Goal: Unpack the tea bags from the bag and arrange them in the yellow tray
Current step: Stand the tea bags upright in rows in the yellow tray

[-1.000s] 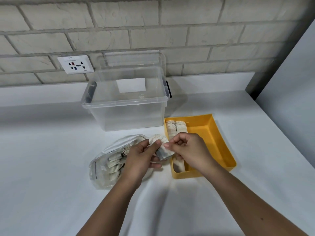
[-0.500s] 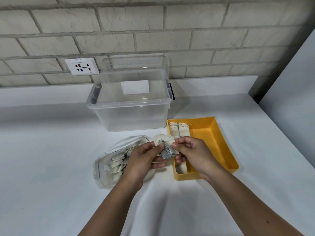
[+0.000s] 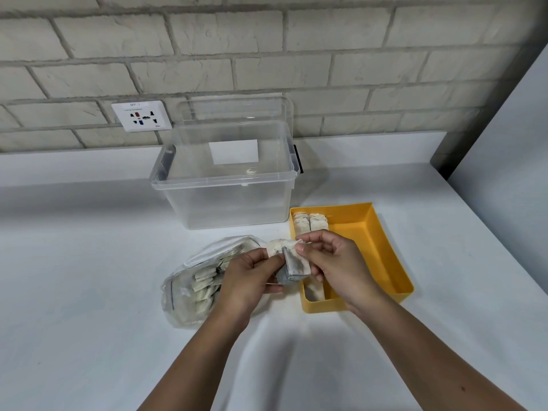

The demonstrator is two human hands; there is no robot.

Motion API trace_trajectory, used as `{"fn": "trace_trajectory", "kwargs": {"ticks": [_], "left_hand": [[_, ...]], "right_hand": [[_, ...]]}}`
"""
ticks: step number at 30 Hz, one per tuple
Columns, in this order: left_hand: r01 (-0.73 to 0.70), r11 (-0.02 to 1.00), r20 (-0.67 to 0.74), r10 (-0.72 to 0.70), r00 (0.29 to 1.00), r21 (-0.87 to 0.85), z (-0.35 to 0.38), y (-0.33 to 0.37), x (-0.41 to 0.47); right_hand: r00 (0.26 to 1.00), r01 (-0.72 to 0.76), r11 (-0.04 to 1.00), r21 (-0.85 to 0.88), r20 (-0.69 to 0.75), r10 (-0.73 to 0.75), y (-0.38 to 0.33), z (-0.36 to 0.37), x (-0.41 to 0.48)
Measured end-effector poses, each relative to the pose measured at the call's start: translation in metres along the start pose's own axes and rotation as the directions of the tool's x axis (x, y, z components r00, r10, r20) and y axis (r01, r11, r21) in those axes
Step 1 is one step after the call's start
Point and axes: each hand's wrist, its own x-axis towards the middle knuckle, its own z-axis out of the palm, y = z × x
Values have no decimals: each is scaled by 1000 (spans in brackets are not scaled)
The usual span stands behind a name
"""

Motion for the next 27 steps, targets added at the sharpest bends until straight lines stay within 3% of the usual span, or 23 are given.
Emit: {"fn": "trace_trajectory", "kwargs": {"ticks": [5, 8, 11, 14, 17, 27], "left_hand": [[17, 1000, -21, -17, 1000, -12, -2, -2, 3], [19, 999, -45, -21, 999, -44, -6, -4, 7], [16, 999, -57, -18, 998, -43, -7, -7, 10], [18, 999, -39, -20, 999, -45, -6, -8, 11], [24, 999, -17, -25, 1000, -34, -3, -10, 13], [41, 998, -42, -43, 998, -40, -10, -14, 16]], "right_hand": [[999, 23, 1000, -10, -30, -23, 1, -13, 5], [989, 56, 995, -81, -134, -66, -3, -43, 21], [983, 74, 904, -420, -122, -137, 2, -73, 36], [999, 24, 791, -612, -14, -41, 17, -77, 47], [1000, -17, 803, -596, -7, 16, 30, -70, 58], [995, -22, 839, -543, -92, -33, 37, -54, 85]]}}
